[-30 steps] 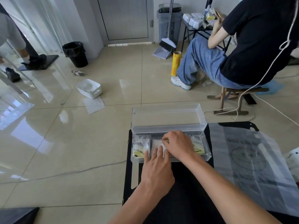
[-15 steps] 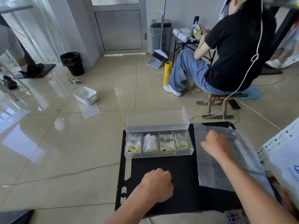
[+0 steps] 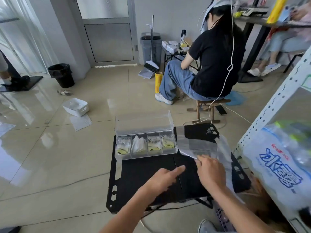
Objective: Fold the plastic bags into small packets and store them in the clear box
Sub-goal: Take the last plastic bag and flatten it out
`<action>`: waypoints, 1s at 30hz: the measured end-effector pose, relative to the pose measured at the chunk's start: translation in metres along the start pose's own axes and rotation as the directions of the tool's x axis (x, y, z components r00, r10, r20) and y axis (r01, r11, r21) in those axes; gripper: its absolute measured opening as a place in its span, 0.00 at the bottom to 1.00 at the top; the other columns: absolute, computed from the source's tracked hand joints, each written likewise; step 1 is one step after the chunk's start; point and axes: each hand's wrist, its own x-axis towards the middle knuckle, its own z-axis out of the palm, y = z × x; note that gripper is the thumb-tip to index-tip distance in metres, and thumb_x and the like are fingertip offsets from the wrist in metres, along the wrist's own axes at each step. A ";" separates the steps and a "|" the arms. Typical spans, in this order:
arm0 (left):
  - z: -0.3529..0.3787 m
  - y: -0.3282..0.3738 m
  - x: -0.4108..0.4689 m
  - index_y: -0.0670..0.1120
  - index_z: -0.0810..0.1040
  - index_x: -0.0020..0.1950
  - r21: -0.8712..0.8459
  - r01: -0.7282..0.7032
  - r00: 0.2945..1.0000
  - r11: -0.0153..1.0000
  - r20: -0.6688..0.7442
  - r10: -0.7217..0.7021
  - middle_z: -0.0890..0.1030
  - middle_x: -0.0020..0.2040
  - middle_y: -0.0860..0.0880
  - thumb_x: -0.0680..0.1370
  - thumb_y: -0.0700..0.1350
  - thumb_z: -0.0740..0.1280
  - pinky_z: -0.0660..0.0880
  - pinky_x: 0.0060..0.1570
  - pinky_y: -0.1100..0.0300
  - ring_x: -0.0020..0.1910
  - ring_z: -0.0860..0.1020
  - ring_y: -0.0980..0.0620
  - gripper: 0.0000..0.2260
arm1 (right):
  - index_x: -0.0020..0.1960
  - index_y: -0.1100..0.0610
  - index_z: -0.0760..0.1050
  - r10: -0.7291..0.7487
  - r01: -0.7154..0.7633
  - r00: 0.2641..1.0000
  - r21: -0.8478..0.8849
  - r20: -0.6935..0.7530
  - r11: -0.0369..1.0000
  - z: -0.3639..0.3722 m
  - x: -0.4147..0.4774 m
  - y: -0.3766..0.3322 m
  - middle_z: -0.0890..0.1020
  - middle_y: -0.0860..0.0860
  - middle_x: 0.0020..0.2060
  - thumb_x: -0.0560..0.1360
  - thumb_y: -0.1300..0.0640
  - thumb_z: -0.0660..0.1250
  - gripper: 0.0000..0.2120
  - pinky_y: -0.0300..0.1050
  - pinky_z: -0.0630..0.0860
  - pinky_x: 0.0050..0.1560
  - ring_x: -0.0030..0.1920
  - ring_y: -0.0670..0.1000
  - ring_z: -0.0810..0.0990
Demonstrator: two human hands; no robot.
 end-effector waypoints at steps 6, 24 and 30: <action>-0.019 0.004 0.002 0.44 0.79 0.69 -0.536 -0.042 0.997 0.843 0.036 0.073 0.84 0.63 0.43 0.71 0.74 0.69 0.71 0.72 0.40 0.65 0.81 0.41 0.40 | 0.67 0.53 0.82 -0.290 0.313 0.949 0.319 -0.120 0.894 -0.040 -0.081 -0.028 0.85 0.47 0.61 0.77 0.59 0.74 0.19 0.46 0.82 0.60 0.60 0.48 0.83; -0.048 -0.025 -0.103 0.39 0.87 0.47 -0.646 -0.394 0.919 0.654 -0.274 0.283 0.78 0.29 0.47 0.80 0.41 0.67 0.72 0.22 0.67 0.22 0.75 0.57 0.10 | 0.62 0.58 0.83 -0.373 -0.352 0.851 0.928 0.371 0.121 -0.097 -0.063 0.021 0.85 0.60 0.59 0.75 0.50 0.76 0.19 0.53 0.77 0.64 0.63 0.59 0.83; -0.061 -0.034 -0.112 0.32 0.84 0.52 -0.433 -0.355 0.934 0.828 -0.131 0.332 0.86 0.43 0.36 0.83 0.39 0.65 0.81 0.38 0.61 0.38 0.85 0.47 0.12 | 0.59 0.61 0.83 -0.158 -0.335 0.912 0.911 0.378 0.240 -0.091 -0.057 0.015 0.88 0.58 0.46 0.80 0.59 0.69 0.10 0.45 0.84 0.50 0.51 0.57 0.88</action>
